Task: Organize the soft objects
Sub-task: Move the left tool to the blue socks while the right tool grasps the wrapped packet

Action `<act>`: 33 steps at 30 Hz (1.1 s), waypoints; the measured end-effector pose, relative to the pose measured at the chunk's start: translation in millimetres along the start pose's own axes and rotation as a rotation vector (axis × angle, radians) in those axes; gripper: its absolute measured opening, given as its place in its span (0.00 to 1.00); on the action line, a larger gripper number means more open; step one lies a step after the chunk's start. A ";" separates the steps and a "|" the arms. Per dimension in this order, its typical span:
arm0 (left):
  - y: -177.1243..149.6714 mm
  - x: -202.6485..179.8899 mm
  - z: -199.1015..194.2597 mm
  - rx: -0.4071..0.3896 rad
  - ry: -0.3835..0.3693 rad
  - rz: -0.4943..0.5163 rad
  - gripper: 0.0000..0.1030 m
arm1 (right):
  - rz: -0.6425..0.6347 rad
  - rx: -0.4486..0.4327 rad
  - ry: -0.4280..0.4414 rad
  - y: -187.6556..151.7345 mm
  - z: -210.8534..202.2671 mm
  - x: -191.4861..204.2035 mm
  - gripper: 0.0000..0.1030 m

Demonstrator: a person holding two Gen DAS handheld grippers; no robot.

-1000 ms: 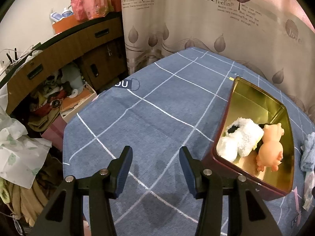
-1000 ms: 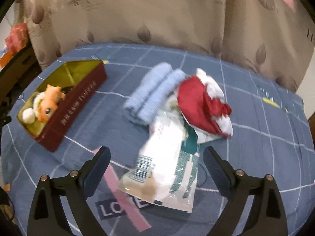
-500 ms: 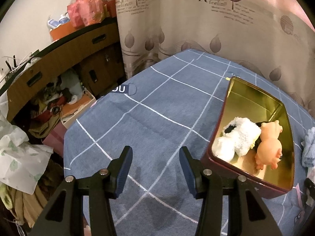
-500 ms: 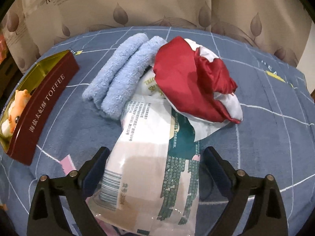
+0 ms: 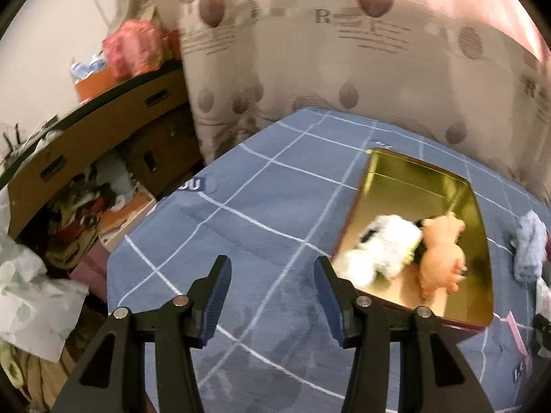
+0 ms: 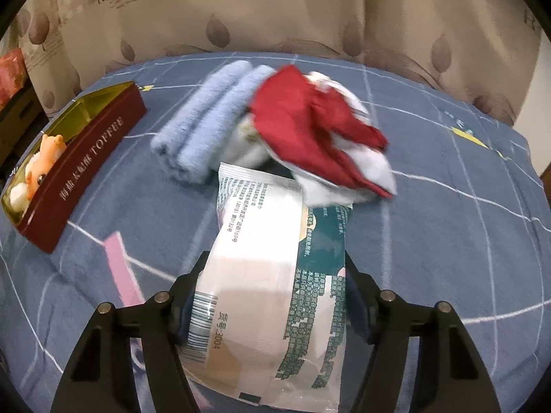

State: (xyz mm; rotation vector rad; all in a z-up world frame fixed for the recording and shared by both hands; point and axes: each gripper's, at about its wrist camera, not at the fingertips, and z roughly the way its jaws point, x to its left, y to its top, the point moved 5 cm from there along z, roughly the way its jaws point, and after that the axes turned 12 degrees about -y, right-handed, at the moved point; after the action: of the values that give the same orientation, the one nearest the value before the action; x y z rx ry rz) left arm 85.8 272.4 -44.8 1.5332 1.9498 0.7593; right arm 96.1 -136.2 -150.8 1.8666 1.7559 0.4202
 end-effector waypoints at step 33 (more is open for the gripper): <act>-39.8 -361.0 55.5 0.194 -0.560 0.536 0.57 | 0.103 0.012 -0.066 -25.7 1.8 -73.9 0.67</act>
State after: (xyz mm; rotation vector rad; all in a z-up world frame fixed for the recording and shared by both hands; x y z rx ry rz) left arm 173.0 -82.0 -86.4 2.1445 1.2384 0.2803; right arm 68.5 -209.1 -157.1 1.9626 1.6281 0.3824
